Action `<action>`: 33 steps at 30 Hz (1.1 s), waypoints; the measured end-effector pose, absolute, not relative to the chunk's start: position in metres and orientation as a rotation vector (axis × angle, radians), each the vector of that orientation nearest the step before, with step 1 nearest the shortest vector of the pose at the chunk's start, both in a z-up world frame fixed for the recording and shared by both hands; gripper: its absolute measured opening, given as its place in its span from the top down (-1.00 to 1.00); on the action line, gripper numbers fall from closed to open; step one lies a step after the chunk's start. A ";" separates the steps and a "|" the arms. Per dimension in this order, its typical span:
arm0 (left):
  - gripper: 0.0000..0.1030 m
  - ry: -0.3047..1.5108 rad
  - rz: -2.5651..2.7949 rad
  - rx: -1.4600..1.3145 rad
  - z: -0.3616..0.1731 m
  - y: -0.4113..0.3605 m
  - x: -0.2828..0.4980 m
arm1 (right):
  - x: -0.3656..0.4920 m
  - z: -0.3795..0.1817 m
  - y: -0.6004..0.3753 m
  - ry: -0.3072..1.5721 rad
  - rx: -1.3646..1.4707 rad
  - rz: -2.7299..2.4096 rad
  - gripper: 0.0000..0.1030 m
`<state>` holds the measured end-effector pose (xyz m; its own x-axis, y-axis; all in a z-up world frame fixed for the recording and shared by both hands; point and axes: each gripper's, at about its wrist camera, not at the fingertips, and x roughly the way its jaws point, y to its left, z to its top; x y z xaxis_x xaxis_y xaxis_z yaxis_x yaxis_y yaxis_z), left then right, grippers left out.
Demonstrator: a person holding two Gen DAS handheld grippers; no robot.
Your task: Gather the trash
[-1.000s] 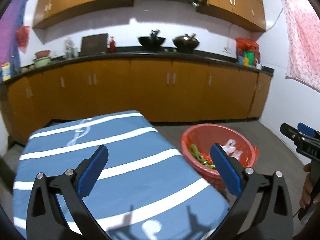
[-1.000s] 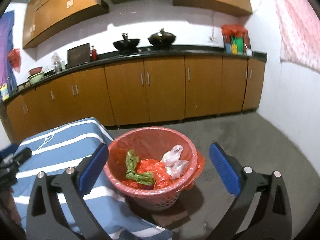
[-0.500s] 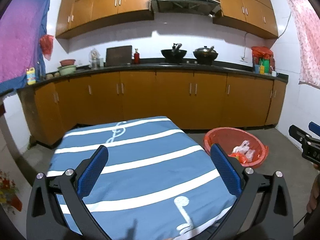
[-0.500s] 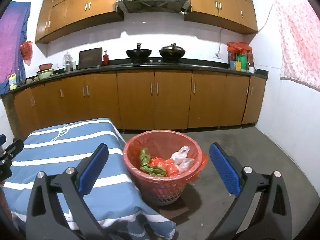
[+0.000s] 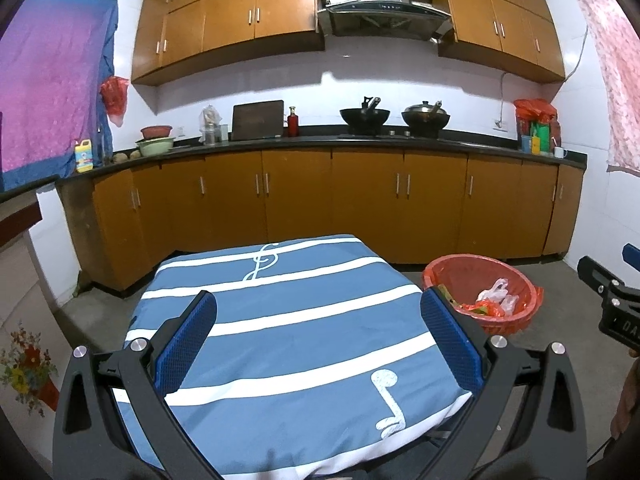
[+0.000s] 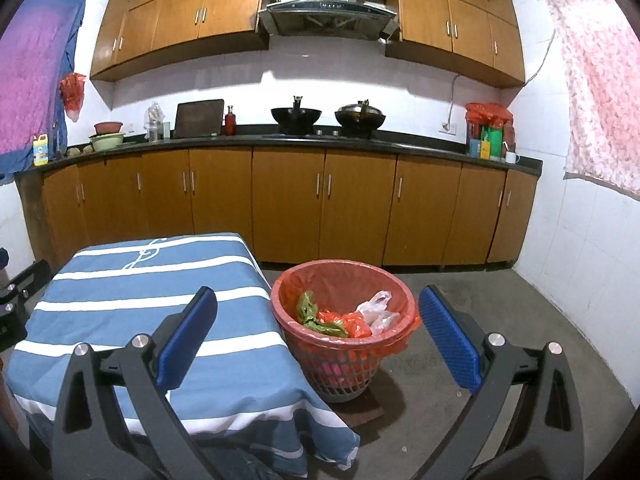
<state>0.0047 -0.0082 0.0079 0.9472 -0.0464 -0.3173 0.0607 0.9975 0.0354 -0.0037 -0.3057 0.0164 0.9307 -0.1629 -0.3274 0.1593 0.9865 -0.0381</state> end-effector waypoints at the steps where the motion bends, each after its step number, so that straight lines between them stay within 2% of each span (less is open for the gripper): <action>1: -0.96 0.314 -0.051 0.047 0.008 -0.008 0.002 | -0.006 0.017 -0.305 0.331 -0.010 -0.166 -0.92; 33: -0.96 0.288 -0.036 0.023 -0.004 0.006 -0.017 | -0.027 0.013 -0.296 0.297 0.001 -0.179 -0.92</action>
<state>-0.0168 0.0060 -0.0040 0.9582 -0.0322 -0.2844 0.0387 0.9991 0.0173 -0.0275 -0.2963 0.0125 0.9406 -0.1752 -0.2909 0.1754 0.9842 -0.0257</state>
